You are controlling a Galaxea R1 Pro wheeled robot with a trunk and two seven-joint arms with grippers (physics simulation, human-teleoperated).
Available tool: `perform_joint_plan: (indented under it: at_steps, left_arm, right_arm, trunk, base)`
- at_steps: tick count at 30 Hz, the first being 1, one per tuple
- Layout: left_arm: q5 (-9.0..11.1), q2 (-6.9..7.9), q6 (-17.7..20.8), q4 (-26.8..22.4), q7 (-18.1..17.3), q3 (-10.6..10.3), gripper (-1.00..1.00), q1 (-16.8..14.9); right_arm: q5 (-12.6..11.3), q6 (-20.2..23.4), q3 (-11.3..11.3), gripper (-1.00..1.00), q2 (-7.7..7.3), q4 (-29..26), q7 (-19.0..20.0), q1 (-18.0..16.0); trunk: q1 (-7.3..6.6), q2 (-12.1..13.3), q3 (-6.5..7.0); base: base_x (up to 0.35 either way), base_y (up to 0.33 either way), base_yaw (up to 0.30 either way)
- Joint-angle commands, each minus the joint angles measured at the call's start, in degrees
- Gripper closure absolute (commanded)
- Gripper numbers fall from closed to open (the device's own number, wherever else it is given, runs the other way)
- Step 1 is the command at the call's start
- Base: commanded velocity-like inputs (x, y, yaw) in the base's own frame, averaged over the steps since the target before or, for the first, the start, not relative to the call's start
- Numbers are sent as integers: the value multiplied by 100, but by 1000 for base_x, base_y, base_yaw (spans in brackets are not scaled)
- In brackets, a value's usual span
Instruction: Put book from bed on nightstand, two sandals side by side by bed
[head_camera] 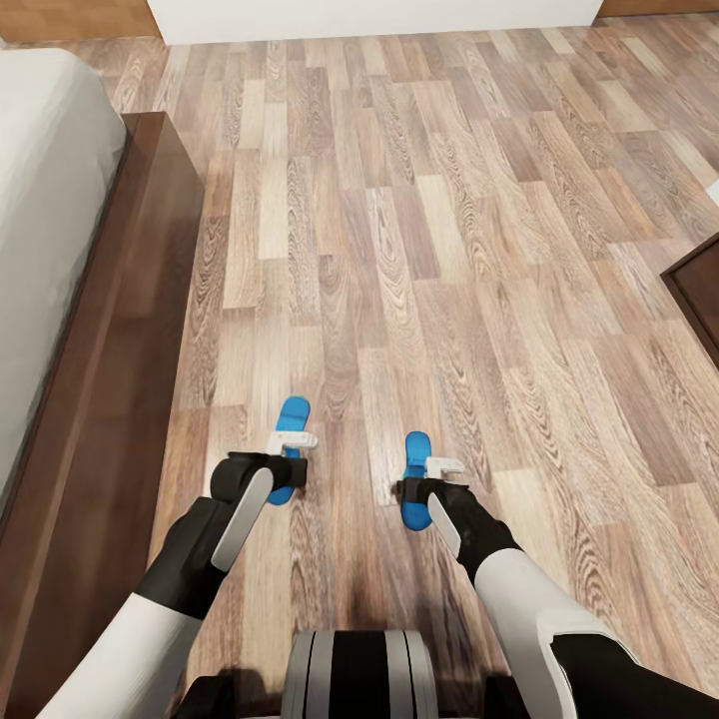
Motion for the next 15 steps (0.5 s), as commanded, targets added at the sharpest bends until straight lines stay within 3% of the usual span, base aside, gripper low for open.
perform_joint_plan:
  at_steps: [1,7,8,15]
  left_arm:
    - [53,2,20,-55,44,-2,100,1]
    - [58,14,37,-261,38,10,100,9]
    - [58,15,39,-277,37,11,100,10]
    - [58,18,59,-337,36,12,100,13]
  right_arm:
    - [-23,28,-21,-100,5,-10,-18,0]
    - [-23,34,-21,-100,5,-4,-15,-5]
    - [-23,36,-21,100,5,-2,-14,-6]
    - [-20,42,-18,100,5,285,-46,-24]
  trunk:
    - [-1,-1,-3]
    - [-1,-1,-3]
    - [-1,-1,-3]
    - [-1,-1,-3]
  base:
    - [0,0,0]
    - [0,0,0]
    - [0,0,0]
    - [0,0,0]
